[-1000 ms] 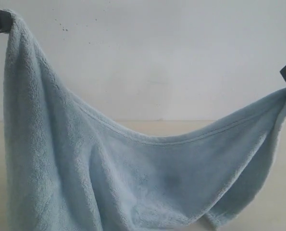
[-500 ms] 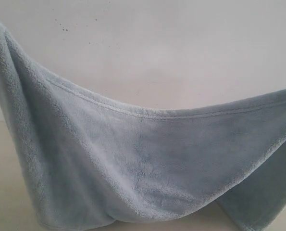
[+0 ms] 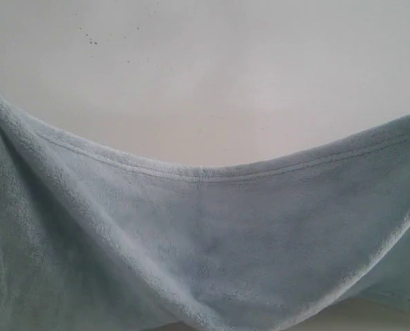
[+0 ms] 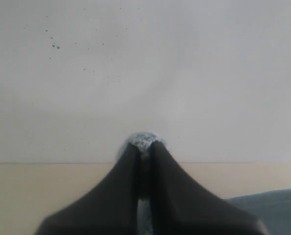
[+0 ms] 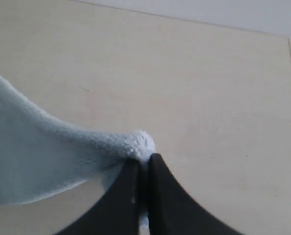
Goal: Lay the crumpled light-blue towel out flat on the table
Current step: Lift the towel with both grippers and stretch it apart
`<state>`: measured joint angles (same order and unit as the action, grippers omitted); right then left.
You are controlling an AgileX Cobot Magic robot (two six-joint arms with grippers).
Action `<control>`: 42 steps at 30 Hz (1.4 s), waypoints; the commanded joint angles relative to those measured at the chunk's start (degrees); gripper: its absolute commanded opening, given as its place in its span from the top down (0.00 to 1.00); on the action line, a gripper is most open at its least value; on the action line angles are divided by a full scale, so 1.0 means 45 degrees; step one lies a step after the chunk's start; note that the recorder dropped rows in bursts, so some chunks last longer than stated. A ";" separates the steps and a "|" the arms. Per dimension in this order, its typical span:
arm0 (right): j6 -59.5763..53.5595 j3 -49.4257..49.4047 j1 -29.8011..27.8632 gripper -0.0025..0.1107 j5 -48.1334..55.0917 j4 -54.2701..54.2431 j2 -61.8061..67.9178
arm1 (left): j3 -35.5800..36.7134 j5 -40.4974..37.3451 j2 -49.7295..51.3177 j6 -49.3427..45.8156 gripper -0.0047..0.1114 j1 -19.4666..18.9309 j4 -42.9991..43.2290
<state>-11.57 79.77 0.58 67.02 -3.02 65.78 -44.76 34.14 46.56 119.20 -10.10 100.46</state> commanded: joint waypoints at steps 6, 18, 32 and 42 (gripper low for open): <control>-0.0221 0.0014 -0.0002 0.98 0.0653 -0.0207 -0.0154 | 0.1970 0.1817 -0.0735 0.0261 0.93 -0.0063 -0.0114; -0.0063 0.0014 0.0021 0.98 0.0653 -0.0669 -0.0500 | 0.3924 -0.6544 0.0086 0.0261 0.93 0.1372 -0.0114; 0.0006 0.0014 0.0021 0.98 0.0653 -0.0887 -0.0741 | 0.3924 -1.1366 0.1686 -0.7290 0.93 0.1372 -0.3562; -0.0047 -0.0620 0.0021 0.98 0.0653 -0.1254 -0.0865 | 0.3955 -1.0061 -0.1115 -1.0850 0.93 0.1656 -0.8546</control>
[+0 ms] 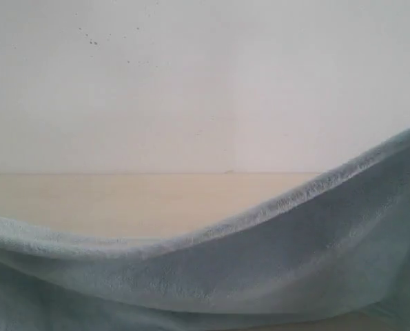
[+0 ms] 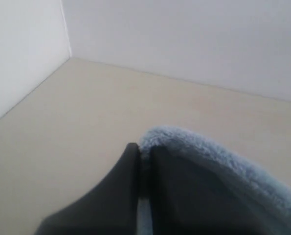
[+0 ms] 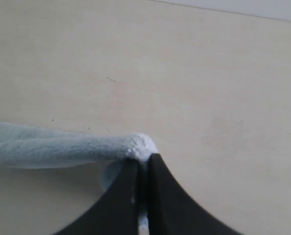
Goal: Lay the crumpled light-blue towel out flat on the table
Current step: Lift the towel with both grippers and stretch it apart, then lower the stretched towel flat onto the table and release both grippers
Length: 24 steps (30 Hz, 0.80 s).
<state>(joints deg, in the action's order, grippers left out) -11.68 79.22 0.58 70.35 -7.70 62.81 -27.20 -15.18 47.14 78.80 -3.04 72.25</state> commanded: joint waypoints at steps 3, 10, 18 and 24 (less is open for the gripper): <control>-0.0404 -0.1589 0.0021 0.98 -0.0086 -0.0333 -0.0211 | 0.0426 0.1209 -0.2324 -0.3877 0.93 0.0087 -0.3960; -0.0379 -0.3797 0.0021 0.98 -0.5139 -0.0231 0.1364 | -0.0438 0.5486 0.2320 -0.4113 0.93 0.0666 -0.2021; -0.0625 0.1034 0.0021 0.98 -0.8895 -0.0105 0.4622 | -0.8529 0.5703 0.6914 -0.4113 0.93 0.0666 -0.2303; -0.1309 0.3127 -0.0003 0.98 -0.6138 0.0007 0.4693 | -0.8898 0.5541 0.6714 -0.3900 0.93 0.0666 -0.2303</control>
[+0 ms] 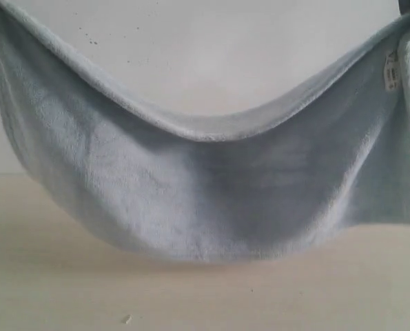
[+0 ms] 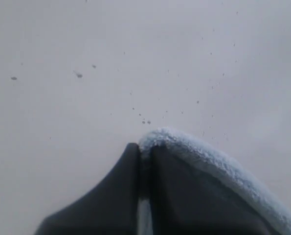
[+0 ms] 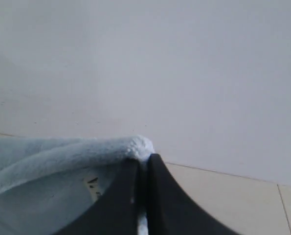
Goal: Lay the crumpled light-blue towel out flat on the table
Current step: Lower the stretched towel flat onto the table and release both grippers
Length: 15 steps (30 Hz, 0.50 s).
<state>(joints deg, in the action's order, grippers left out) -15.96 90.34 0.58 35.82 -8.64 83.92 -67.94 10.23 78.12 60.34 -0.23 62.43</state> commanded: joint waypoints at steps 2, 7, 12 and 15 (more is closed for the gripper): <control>-0.0357 0.0655 -0.0003 0.98 0.2739 0.0528 0.0031 | 0.0702 -0.0550 -0.0356 0.0195 0.93 0.0041 0.0189; -0.0306 0.0360 -0.0003 0.98 0.5934 0.1392 0.0489 | 0.2681 -0.1679 -0.0881 0.0195 0.93 0.0041 0.0945; -0.0246 -0.1032 -0.0003 0.98 0.6648 0.1752 0.0573 | 0.5277 -0.1672 -0.1725 0.0195 0.93 0.0041 0.1040; 0.0091 -0.1726 -0.0003 0.98 0.6648 0.1752 0.0573 | 0.6518 -0.1668 -0.2274 0.0195 0.93 0.0041 0.1040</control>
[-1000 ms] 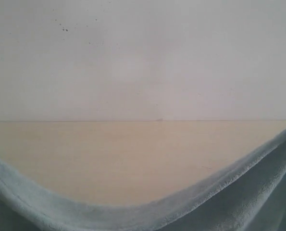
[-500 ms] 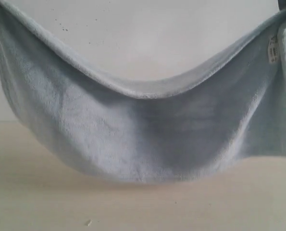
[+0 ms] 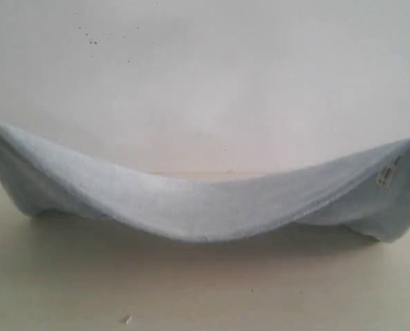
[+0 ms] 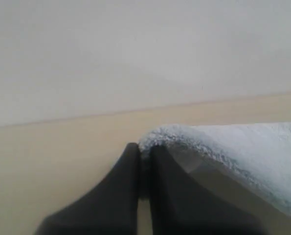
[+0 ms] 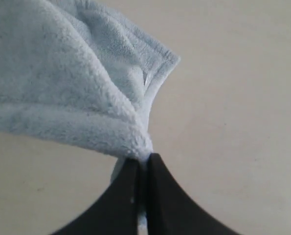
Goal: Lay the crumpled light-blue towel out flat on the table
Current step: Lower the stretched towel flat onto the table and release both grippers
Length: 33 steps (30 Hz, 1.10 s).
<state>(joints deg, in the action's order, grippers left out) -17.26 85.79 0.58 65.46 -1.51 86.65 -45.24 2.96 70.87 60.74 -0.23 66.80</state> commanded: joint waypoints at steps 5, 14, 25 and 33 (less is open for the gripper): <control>0.0624 -0.1557 -0.0003 0.98 0.1001 0.0130 -0.0035 | 0.2911 -0.0476 -0.1258 0.0107 0.93 0.0041 0.0068; -0.1069 -0.2856 -0.0003 0.98 0.1001 -0.1962 -0.0314 | 0.3986 -0.0657 -0.2136 0.0107 0.84 0.0041 0.0068; -0.0847 -0.3965 -0.0003 0.44 0.1001 -0.1915 -0.0844 | 0.4499 -0.2366 -0.3944 0.0633 0.31 0.0041 -0.0231; -0.0488 -0.3937 -0.0003 0.42 0.1001 -0.1979 -0.2230 | 0.4499 -0.0993 -0.5601 0.0633 0.31 0.0041 -0.0173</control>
<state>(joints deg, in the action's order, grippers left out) -19.72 67.94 0.58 70.07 -10.06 79.26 -25.13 -5.69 47.03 62.90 -0.23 66.39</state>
